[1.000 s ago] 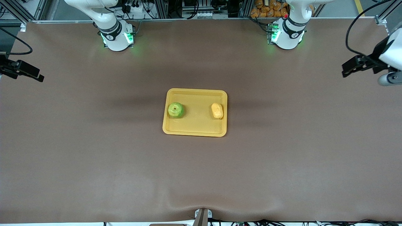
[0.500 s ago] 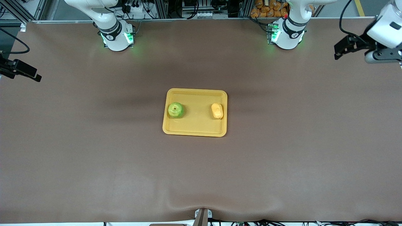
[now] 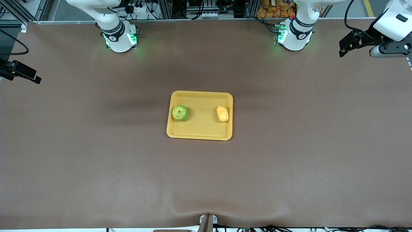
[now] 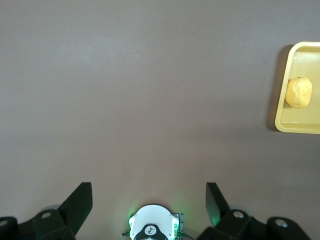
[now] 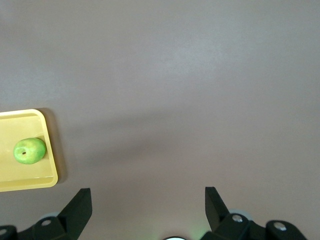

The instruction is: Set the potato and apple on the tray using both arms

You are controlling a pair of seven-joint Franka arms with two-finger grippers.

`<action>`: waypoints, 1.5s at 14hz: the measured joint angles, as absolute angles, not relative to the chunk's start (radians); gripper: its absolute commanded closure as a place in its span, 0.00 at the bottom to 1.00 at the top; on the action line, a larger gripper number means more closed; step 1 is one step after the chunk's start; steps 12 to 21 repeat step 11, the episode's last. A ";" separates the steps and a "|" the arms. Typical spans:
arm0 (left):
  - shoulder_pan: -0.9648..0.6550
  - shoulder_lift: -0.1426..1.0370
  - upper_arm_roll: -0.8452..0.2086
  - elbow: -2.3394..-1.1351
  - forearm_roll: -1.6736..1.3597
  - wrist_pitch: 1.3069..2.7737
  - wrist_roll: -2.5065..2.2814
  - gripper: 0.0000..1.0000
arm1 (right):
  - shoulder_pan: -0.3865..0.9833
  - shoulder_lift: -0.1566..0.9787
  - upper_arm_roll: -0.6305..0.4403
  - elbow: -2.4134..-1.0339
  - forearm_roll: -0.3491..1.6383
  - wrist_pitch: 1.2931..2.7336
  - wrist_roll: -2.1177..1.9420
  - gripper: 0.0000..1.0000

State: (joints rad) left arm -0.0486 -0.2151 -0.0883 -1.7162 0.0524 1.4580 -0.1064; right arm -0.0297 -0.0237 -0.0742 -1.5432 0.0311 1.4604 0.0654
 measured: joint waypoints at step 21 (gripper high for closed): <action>-0.039 -0.206 -0.078 -1.703 0.049 1.464 -0.106 0.00 | -0.030 -0.024 -0.068 -1.542 0.031 1.453 0.068 0.00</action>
